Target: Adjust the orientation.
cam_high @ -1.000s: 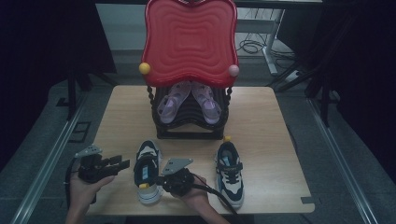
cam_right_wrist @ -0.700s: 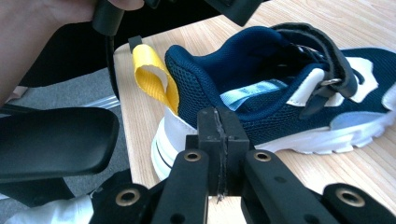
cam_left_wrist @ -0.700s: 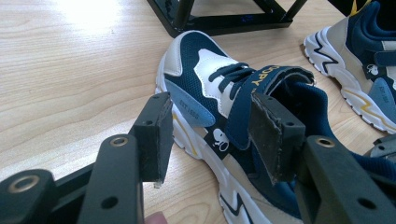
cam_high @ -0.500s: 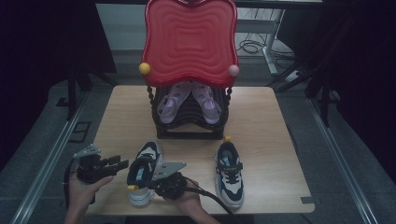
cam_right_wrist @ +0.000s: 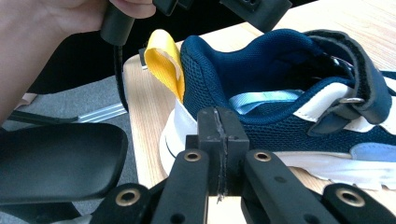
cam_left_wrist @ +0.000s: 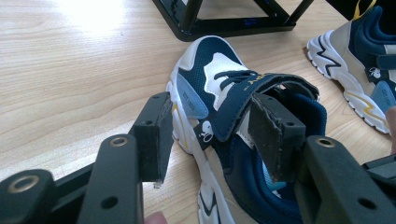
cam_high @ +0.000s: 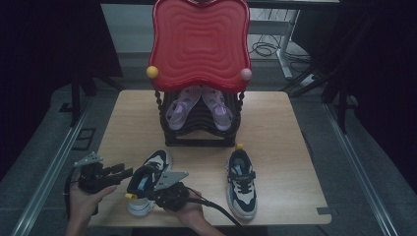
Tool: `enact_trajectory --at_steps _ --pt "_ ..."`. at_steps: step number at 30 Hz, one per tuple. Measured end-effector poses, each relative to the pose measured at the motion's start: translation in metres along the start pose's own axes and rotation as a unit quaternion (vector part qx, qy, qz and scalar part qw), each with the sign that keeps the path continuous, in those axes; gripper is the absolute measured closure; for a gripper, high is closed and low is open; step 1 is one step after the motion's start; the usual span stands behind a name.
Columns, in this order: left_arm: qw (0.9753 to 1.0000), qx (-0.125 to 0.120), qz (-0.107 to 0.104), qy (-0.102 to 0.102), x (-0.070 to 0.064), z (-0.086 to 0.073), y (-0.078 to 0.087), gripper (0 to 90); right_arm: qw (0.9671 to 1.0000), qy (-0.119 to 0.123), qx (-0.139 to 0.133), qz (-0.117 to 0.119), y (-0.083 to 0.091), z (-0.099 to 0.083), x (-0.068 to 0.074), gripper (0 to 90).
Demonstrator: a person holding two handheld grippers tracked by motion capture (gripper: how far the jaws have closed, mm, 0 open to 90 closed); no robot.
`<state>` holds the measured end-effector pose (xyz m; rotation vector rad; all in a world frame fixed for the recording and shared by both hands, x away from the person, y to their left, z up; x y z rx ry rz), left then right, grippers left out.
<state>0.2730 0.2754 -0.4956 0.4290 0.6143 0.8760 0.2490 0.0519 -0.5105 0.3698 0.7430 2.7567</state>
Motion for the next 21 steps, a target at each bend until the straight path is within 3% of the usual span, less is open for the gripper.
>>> enact_trajectory --at_steps 5,9,15,21 --pt "1.0000 -0.001 0.001 0.000 0.001 0.000 0.001 49.7 1.0000 0.002 -0.001 0.001 -0.002 0.001 0.001 90.0" --pt "1.0000 -0.002 0.003 0.001 0.002 -0.001 0.002 49.5 1.0000 0.001 -0.005 0.000 0.006 0.000 -0.001 90.0" --pt "0.9999 -0.009 -0.012 0.006 0.000 0.000 0.004 49.4 0.9995 0.005 -0.011 -0.030 0.032 -0.001 -0.008 90.0" --pt "0.9999 -0.008 -0.010 0.004 -0.001 0.000 0.003 49.3 0.9982 0.002 -0.020 -0.056 0.061 -0.005 -0.017 90.0"
Point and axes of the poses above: each handheld gripper's, and its own axes: y roughly backward along the jaws, z roughly out of its top, x roughly to its left, the point moved 3 cm from there along -y, roughly forward along the jaws, and after that the axes turned 2 degrees about -y, right-handed, at the moved point
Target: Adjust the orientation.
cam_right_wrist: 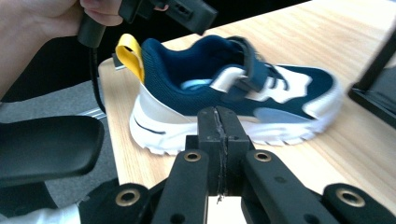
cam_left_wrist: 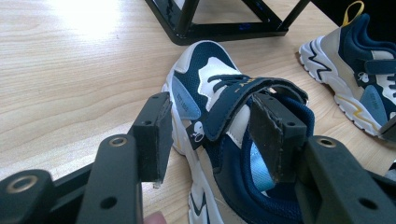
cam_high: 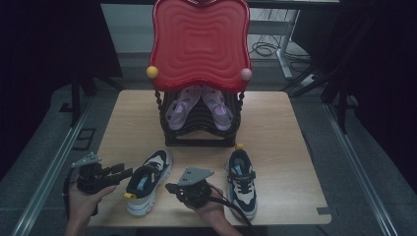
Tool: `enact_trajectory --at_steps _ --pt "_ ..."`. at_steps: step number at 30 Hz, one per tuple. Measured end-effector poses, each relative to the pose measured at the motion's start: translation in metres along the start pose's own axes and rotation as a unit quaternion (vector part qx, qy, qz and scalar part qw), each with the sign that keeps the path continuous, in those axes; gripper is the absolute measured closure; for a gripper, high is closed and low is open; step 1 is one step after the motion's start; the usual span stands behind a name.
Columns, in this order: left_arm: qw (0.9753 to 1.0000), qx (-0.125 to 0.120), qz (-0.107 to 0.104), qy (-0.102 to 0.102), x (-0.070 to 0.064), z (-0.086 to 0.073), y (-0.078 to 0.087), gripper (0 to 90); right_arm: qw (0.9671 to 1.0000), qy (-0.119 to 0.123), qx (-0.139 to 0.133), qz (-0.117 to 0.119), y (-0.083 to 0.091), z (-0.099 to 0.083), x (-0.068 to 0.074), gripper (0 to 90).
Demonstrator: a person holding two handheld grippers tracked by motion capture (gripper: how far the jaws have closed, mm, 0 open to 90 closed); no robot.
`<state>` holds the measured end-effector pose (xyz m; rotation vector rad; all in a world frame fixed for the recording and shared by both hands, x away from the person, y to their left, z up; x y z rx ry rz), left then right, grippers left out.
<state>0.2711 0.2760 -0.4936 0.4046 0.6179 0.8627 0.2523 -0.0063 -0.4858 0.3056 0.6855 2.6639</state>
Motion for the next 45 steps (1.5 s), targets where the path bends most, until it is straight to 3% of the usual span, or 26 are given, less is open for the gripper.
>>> enact_trajectory --at_steps 9,16,33,45 --pt "1.0000 0.001 0.001 0.002 -0.001 -0.001 -0.001 49.3 0.9989 -0.007 0.000 -0.046 0.040 -0.011 -0.016 90.0" --pt "1.0000 -0.001 0.001 0.003 -0.001 -0.002 -0.001 49.2 0.9976 -0.017 -0.006 -0.066 0.060 -0.015 -0.027 90.0" --pt "1.0000 -0.001 0.007 0.003 0.001 -0.004 0.000 48.7 0.9955 -0.036 -0.006 -0.087 0.089 -0.036 -0.046 90.0" --pt "0.9999 -0.008 0.011 0.005 0.004 -0.004 0.004 46.4 0.9911 -0.054 -0.028 -0.118 0.130 -0.048 -0.065 89.9"
Point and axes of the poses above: each handheld gripper's, and its own axes: y roughly backward along the jaws, z roughly out of its top, x roughly to its left, the point moved 3 cm from there along -y, roughly forward along the jaws, and after that the axes turned 2 degrees about -y, right-handed, at the moved point
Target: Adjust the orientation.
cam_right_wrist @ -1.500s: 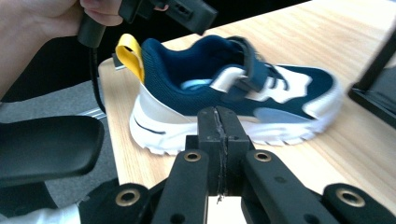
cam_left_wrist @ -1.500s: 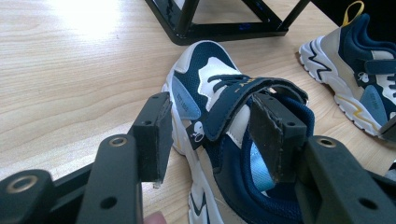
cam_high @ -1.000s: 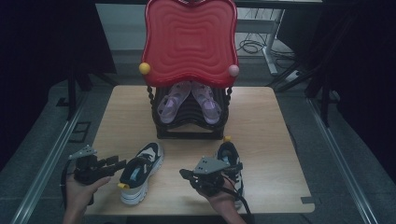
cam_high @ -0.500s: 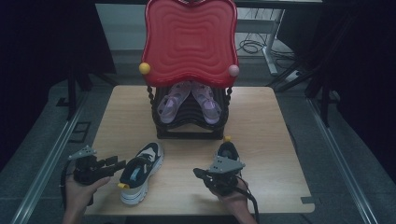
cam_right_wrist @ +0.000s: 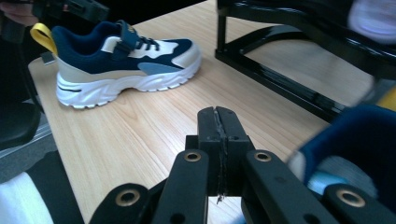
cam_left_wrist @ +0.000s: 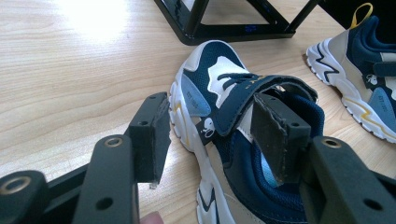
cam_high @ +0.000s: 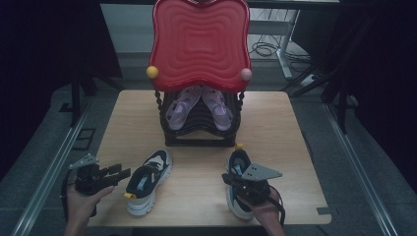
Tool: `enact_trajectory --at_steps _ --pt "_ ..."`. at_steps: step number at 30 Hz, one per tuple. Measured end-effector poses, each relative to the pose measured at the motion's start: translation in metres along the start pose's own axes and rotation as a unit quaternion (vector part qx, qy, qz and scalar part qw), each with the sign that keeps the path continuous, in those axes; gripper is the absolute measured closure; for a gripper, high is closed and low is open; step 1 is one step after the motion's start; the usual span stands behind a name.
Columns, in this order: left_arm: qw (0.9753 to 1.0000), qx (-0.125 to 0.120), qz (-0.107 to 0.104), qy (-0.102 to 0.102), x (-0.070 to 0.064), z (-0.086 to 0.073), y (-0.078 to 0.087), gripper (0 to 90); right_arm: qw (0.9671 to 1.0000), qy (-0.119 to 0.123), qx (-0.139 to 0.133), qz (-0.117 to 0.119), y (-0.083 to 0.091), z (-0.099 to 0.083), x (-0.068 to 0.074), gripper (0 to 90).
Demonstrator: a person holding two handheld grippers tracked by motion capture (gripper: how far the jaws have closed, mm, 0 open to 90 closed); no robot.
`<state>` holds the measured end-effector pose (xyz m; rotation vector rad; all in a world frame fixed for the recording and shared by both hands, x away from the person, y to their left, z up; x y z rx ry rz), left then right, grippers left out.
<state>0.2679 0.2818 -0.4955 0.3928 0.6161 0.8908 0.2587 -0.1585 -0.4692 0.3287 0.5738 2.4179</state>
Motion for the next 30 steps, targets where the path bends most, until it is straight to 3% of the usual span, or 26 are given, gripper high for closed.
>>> enact_trajectory --at_steps 15,30 --pt "1.0000 0.003 0.000 0.000 0.001 -0.002 -0.001 44.9 0.9995 -0.014 -0.004 -0.028 0.042 -0.032 -0.031 90.0" --pt "1.0000 0.007 0.000 0.002 0.002 -0.004 -0.001 44.5 0.9985 -0.034 0.024 -0.036 0.054 -0.065 -0.048 90.0"
Point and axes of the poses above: each handheld gripper's, and its own axes: y roughly backward along the jaws, z roughly out of its top, x roughly to its left, the point moved 3 cm from there along -y, roughly forward along the jaws, and after that the axes turned 2 degrees about -y, right-handed, at the moved point
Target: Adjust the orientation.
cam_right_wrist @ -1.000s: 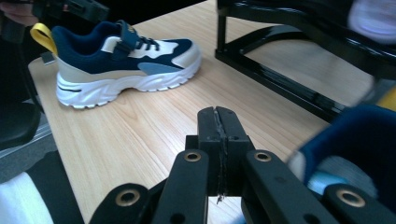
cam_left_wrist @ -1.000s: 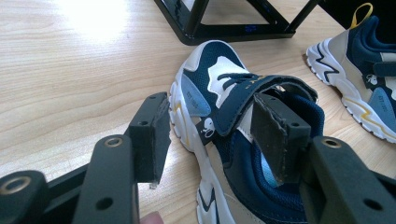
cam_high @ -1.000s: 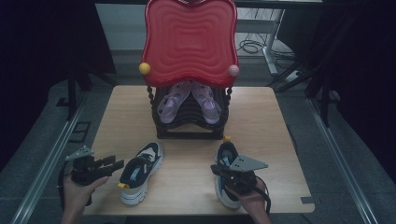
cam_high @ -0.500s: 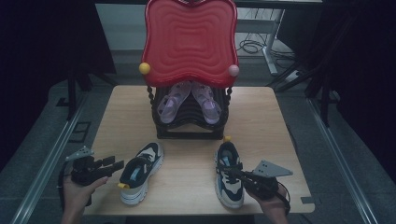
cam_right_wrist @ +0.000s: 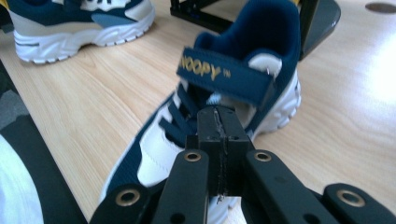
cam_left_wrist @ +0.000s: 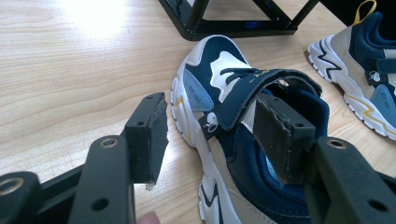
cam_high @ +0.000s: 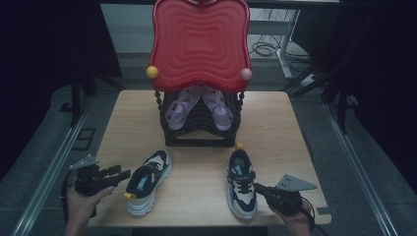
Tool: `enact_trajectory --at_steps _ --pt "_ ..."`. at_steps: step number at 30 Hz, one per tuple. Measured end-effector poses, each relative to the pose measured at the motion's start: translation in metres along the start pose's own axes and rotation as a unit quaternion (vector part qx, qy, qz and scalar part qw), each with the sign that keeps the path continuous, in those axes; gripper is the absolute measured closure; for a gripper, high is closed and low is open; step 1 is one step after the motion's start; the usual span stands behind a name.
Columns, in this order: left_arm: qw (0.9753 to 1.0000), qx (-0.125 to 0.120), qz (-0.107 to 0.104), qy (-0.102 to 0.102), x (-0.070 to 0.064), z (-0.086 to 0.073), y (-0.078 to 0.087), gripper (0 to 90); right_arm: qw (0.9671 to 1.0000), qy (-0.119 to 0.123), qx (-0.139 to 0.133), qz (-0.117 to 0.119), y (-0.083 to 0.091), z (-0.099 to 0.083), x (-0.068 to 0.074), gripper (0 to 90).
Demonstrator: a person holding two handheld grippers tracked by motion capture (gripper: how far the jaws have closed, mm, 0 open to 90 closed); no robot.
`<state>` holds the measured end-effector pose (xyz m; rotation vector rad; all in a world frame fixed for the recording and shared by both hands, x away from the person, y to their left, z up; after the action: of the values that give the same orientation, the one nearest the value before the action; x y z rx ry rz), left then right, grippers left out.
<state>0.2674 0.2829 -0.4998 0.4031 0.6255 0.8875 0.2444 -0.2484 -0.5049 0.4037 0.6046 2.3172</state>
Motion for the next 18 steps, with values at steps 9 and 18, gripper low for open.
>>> enact_trajectory --at_steps 9,18 --pt "1.0000 0.003 0.001 0.002 -0.001 -0.001 -0.002 44.4 0.9996 0.008 0.017 0.023 0.006 -0.020 -0.002 90.0" --pt "1.0000 0.004 0.000 0.003 0.000 -0.002 -0.002 44.2 0.9988 0.019 0.022 0.039 0.004 -0.025 0.002 90.0"
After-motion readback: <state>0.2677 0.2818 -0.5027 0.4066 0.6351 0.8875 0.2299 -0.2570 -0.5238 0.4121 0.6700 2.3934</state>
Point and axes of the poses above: each handheld gripper's, and its own axes: y roughly backward along the jaws, z roughly out of its top, x roughly to its left, the point moved 3 cm from there along -y, roughly forward along the jaws, and after that the axes turned 2 degrees about -y, right-handed, at the moved point
